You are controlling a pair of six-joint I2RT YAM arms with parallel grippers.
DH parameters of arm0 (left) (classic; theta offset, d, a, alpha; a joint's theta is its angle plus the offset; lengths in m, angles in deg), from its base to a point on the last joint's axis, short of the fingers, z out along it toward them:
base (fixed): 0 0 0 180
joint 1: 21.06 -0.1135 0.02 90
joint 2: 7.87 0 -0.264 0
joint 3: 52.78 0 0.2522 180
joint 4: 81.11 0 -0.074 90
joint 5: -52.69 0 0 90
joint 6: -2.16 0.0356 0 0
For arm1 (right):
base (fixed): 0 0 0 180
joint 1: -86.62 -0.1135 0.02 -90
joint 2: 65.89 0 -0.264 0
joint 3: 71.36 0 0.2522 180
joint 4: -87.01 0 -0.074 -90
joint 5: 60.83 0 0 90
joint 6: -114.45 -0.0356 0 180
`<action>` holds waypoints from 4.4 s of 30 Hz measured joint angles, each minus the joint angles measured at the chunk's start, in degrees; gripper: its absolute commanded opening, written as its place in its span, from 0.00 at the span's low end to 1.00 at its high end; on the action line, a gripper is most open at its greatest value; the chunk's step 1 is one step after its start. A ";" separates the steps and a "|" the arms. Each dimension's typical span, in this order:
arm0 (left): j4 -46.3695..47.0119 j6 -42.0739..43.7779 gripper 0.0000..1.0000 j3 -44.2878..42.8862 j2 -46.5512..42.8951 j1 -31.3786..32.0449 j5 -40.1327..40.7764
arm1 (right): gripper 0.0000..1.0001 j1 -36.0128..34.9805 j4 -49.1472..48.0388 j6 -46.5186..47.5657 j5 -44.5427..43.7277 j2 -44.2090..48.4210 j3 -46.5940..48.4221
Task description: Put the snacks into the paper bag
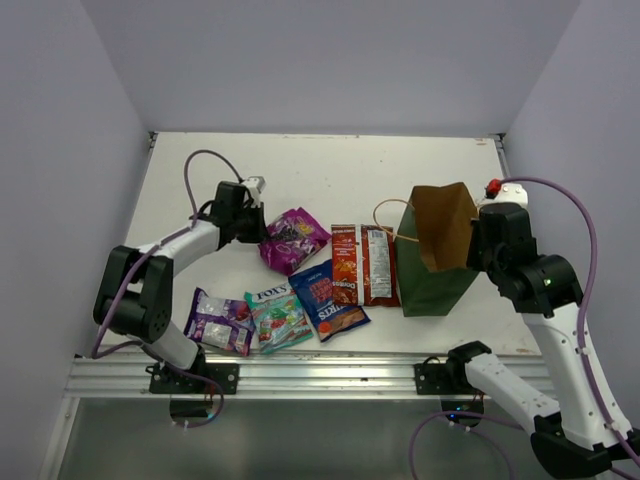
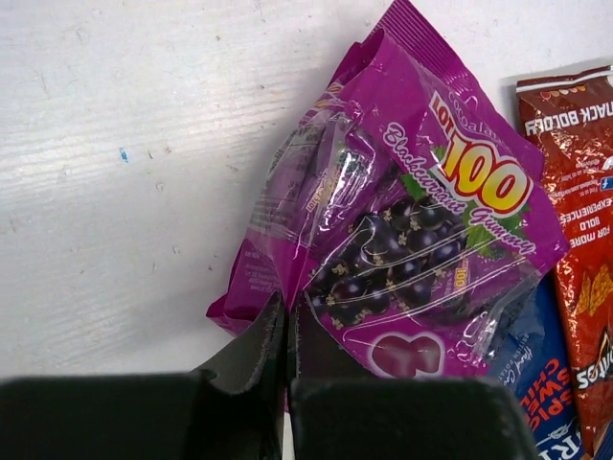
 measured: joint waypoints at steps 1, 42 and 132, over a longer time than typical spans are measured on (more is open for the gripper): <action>-0.33 -0.02 0.00 -0.37 -0.07 0.26 0.52 | 0.00 0.00 0.00 0.02 0.00 0.13 -0.02; -17.46 -12.94 0.00 -66.51 16.90 47.34 13.88 | 0.00 0.00 1.97 0.09 0.22 5.73 -0.02; -17.75 -21.86 0.00 -40.92 -8.09 46.03 30.91 | 0.00 0.00 1.27 2.01 3.19 5.95 -1.95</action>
